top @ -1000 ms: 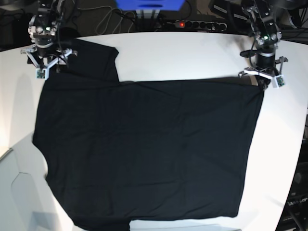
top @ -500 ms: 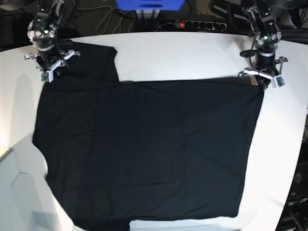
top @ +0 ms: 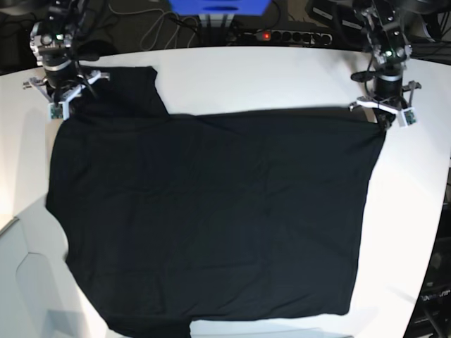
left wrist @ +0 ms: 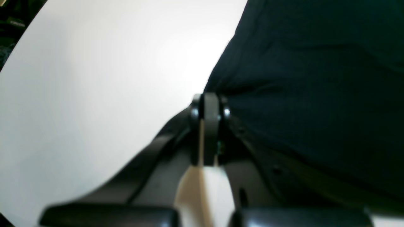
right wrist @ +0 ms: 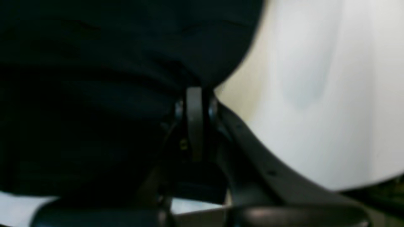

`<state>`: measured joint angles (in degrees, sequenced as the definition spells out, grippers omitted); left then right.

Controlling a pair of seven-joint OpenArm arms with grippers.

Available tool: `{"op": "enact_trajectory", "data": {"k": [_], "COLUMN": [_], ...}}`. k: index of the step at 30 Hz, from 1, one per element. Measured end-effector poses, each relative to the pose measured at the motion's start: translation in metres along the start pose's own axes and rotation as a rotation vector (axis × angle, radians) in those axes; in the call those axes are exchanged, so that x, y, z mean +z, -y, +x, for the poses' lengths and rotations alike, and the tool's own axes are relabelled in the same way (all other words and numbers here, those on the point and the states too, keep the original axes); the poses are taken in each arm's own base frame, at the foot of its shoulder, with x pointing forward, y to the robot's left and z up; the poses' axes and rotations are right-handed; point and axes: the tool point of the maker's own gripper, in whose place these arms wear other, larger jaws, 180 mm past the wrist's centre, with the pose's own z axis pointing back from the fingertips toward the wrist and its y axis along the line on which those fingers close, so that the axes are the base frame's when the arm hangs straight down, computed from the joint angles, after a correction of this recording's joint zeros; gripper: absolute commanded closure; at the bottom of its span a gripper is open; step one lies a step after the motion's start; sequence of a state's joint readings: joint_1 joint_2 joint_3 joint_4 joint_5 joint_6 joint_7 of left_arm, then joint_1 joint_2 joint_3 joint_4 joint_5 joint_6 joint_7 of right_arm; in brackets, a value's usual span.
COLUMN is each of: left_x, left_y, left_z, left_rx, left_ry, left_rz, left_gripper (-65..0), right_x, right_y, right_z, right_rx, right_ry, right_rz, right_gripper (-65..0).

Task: Fold the T-shirt properly
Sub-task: 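Lift the shoulder edge and carry it over toward the hem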

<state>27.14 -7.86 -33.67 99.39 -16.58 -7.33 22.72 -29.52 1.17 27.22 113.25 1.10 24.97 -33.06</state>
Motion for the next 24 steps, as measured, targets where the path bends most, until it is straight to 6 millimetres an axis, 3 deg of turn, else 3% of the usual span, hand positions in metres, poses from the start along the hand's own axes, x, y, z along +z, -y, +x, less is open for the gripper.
{"op": "enact_trajectory", "data": {"k": [10,16,20,24], "left_x": [0.014,0.015,0.010,-0.001], "left_y": [-0.010,-0.011,-0.007,0.000], "left_z": [0.016,0.017,0.023,0.047], "left_rx": [0.035,0.040,0.050,0.070], "left_ry": [0.057,0.062,0.075,0.144], "left_rz": [0.048,0.052,0.046,0.035], "left_gripper": [0.0,0.0,0.0,0.0], "right_x": [0.009,0.012,0.003,-0.004], "right_y": [0.003,0.006,0.007,0.009], "right_z": [-0.001,0.005,0.031,0.056], "right_rx": [0.042,-0.037,-0.044,-0.054], "right_ry": [0.001,0.044,0.107,0.168], "right_rz": [0.024,0.041,0.037,0.032], "right_gripper": [0.0,0.0,0.0,0.0]}}
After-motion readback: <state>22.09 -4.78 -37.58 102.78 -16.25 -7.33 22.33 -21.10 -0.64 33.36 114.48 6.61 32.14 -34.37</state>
